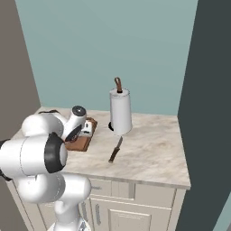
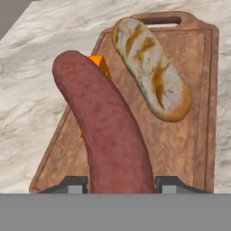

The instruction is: Retrieve the sausage and cheese from the fridge and place them on the cutting board on the counter.

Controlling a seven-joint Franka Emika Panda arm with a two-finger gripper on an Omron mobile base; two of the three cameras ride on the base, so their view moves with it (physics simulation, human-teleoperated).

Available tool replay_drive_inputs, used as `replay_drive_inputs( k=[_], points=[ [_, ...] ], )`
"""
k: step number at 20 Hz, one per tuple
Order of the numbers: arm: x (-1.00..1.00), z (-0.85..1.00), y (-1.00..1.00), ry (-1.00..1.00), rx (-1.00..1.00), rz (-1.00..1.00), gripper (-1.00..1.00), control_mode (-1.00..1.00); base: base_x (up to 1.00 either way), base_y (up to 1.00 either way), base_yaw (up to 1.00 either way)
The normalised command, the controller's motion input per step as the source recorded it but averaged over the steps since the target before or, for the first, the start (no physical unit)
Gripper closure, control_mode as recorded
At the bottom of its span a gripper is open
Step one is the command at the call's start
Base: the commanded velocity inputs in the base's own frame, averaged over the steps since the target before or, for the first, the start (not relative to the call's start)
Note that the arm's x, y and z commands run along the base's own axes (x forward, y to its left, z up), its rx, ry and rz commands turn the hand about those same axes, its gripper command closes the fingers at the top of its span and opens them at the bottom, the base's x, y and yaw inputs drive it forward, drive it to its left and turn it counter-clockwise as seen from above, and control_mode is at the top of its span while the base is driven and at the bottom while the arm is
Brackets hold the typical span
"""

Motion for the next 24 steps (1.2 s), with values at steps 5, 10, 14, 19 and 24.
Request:
replay_drive_inputs(
  k=[5, 10, 14, 19, 24],
  points=[
    [0.00, -0.15, 0.18, 0.01, 0.01, 0.01, 1.00, -1.00, 0.00, 0.00, 0.00],
    [0.02, -0.10, 0.12, 0.00, 0.01, 0.00, 1.00, -1.00, 0.00, 0.00, 0.00],
    [0.08, -0.01, 0.00, 0.00, 0.01, 0.00, 1.00, -1.00, 0.00, 0.00, 0.00],
    [0.00, 0.00, -0.11, 0.00, 0.00, 0.00, 1.00, -1.00, 0.00, 0.00, 0.00],
    [0.00, -0.09, -0.03, 0.00, 0.00, 0.00, 1.00, -1.00, 0.00, 0.00, 0.00]
  ],
)
